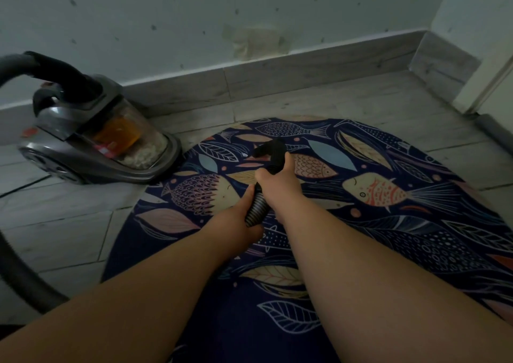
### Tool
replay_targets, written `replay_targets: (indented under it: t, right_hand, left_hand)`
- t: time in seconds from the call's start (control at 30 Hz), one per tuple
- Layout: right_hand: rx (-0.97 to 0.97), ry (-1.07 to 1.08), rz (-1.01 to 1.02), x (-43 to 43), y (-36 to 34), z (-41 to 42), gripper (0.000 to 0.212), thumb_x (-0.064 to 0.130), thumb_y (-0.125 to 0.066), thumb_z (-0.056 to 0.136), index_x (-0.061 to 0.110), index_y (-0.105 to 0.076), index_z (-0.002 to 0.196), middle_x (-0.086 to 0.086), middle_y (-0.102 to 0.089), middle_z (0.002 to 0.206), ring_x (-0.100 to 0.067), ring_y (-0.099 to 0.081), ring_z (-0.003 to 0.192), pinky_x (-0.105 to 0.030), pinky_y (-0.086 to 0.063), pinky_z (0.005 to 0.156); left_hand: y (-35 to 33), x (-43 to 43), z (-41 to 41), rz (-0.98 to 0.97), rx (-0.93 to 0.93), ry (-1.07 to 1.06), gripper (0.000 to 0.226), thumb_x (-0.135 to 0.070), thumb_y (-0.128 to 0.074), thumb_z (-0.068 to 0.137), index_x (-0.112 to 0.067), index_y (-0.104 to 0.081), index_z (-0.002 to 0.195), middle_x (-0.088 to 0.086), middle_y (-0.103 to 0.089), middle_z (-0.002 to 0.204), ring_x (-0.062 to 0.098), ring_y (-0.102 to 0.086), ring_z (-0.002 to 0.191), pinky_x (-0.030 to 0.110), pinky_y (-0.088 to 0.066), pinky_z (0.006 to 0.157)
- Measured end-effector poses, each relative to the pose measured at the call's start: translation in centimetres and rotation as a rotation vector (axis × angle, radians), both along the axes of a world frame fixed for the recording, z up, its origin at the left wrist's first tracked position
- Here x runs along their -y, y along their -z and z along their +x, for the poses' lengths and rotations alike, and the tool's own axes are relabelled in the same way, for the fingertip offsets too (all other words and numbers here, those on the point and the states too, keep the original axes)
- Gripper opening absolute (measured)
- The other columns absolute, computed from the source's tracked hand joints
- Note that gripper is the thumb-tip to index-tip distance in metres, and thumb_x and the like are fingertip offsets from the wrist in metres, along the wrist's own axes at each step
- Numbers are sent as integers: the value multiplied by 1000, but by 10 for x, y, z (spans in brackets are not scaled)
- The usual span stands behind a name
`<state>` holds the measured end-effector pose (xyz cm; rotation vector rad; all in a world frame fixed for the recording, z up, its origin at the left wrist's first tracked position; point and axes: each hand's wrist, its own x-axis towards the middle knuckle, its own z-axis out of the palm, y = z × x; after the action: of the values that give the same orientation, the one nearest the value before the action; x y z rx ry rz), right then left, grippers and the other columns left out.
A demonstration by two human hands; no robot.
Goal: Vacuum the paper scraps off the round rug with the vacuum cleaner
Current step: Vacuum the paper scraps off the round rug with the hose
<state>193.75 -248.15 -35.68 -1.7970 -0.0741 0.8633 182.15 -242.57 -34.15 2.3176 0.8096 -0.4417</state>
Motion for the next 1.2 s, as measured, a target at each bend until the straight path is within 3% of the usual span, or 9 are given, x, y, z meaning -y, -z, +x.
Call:
replay_targets:
  t: [0.17, 0.37, 0.47, 0.6, 0.77, 0.87, 1.03, 1.2]
  right_hand:
    - [-38, -28, 28, -19, -1, -8, 85, 29, -57, 94, 41, -1, 157, -10, -45, 145, -26, -53, 100, -46, -52, 90]
    - [-86, -77, 48, -44, -1, -22, 84, 33, -60, 92, 45, -6, 155, -9, -45, 145, -30, -56, 111, -50, -52, 96]
    - [-100, -129, 45, -54, -3, -23, 84, 32, -59, 92, 43, -5, 156, -10, -42, 148, -32, -55, 115, -51, -51, 97]
    - [-82, -146, 35, -70, -5, -21, 86, 30, -60, 92, 42, -4, 156, -11, -40, 148, -32, -55, 111, -51, -52, 95]
    - [-61, -114, 14, -78, -1, -14, 87, 30, -60, 92, 44, -2, 156, -10, -44, 146, -31, -57, 106, -54, -54, 93]
    - [-24, -98, -14, -75, 3, 2, 84, 29, -56, 96, 40, 0, 157, -11, -43, 148, -27, -53, 97, -46, -53, 87]
    - [14, -17, -40, -60, 3, 33, 83, 29, -55, 98, 39, 0, 158, -13, -40, 151, -23, -46, 86, -41, -47, 77]
    - [22, 50, -70, -34, 2, 67, 80, 28, -53, 99, 39, 1, 158, -14, -37, 154, -28, -51, 97, -40, -45, 77]
  left_hand:
    - [-4, -14, -9, -14, 7, -46, 89, -29, -57, 91, -44, 11, 146, 1, -52, 104, 18, -62, 81, 27, -50, 69]
    - [-8, -33, -25, 9, -27, -76, 91, -32, -58, 89, -43, 12, 147, 7, -56, 125, 19, -61, 91, 29, -52, 79]
    - [-9, -40, -29, 31, -28, -82, 91, -33, -57, 90, -44, 13, 146, 4, -56, 118, 16, -60, 87, 26, -50, 76]
    - [-9, -53, -28, 10, -6, -96, 90, -32, -57, 91, -44, 14, 146, 1, -54, 112, 14, -61, 80, 28, -53, 76]
    - [-5, -62, -16, 20, -48, -96, 90, -33, -57, 91, -44, 13, 147, 9, -57, 123, 18, -64, 88, 30, -54, 81]
    - [-2, -63, 1, 50, -57, -56, 90, -33, -57, 91, -42, 13, 148, 10, -48, 138, 19, -61, 92, 26, -49, 79]
    - [-2, -51, 38, 28, -59, -7, 87, -32, -55, 93, -42, 13, 147, 13, -54, 128, 22, -62, 87, 26, -49, 71]
    - [0, -31, 80, 16, -71, 52, 92, -28, -57, 92, -40, 15, 148, 15, -53, 126, 24, -65, 80, 33, -56, 75]
